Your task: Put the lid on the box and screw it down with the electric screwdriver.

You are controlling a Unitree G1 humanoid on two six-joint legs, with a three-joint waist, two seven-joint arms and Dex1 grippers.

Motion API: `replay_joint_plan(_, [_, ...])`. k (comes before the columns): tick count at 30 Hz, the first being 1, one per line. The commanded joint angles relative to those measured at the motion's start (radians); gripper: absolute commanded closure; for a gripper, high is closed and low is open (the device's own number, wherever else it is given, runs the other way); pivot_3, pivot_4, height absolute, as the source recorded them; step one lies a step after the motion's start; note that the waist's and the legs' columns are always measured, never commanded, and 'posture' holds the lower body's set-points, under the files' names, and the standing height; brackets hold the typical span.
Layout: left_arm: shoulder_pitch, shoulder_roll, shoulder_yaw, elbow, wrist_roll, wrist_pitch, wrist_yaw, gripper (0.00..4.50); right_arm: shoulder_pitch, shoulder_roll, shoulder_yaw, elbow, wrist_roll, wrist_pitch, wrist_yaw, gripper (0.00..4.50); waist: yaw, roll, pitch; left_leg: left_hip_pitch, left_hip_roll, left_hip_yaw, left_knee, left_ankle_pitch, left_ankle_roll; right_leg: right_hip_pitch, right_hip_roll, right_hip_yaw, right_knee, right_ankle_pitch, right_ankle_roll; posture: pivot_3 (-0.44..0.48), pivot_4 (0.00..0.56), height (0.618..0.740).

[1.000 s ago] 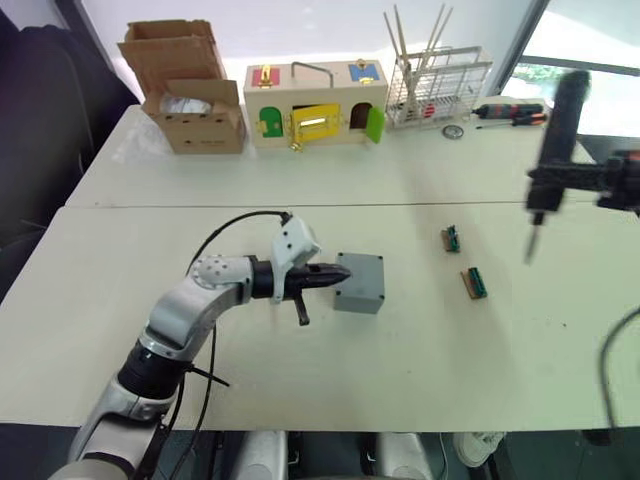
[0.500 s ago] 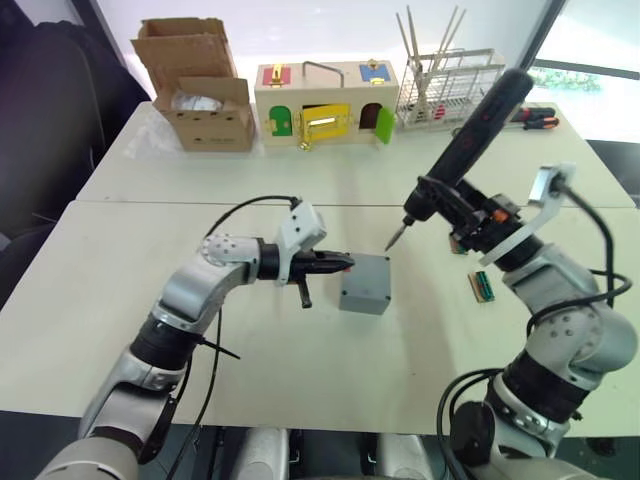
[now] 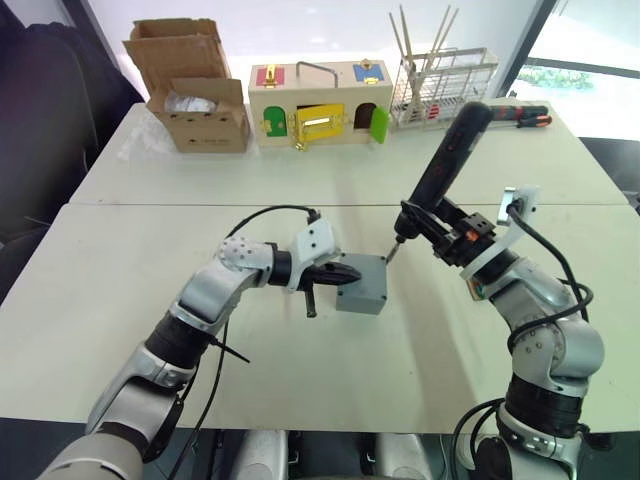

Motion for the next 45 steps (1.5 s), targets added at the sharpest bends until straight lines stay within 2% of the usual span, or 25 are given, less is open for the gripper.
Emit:
replay_joint_plan(1, [0.019, 0.003, -0.005, -0.003, 0.015, 0.007, -0.003, 4.50, -0.027, -0.017, -0.009, -0.025, 0.055, -0.052, -0.029, 2.59, 0.000, 0.000, 0.000, 0.000, 0.000, 0.000, 0.000, 0.000, 0.000, 0.000, 0.000, 0.000, 0.000, 0.000, 0.000, 0.000, 0.150, 0.728])
replay_joint_plan(11, [0.023, -0.009, -0.014, 0.003, 0.024, -0.006, -0.002, 4.50, -0.033, -0.096, -0.005, -0.049, 0.151, -0.037, -0.079, 2.59, 0.001, 0.000, 0.000, 0.000, 0.000, 0.000, 0.000, 0.000, 0.000, 0.000, 0.000, 0.000, 0.000, 0.000, 0.000, 0.000, 0.150, 0.728])
replay_joint_plan(45, [0.019, -0.020, -0.010, 0.020, 0.045, -0.023, -0.005, 4.50, 0.004, -0.133, 0.063, -0.029, 0.237, -0.081, -0.148, 2.59, 0.002, 0.000, 0.000, 0.000, 0.000, -0.003, 0.000, -0.003, 0.005, 0.000, 0.000, 0.000, 0.000, 0.000, 0.000, 0.000, 0.150, 0.728])
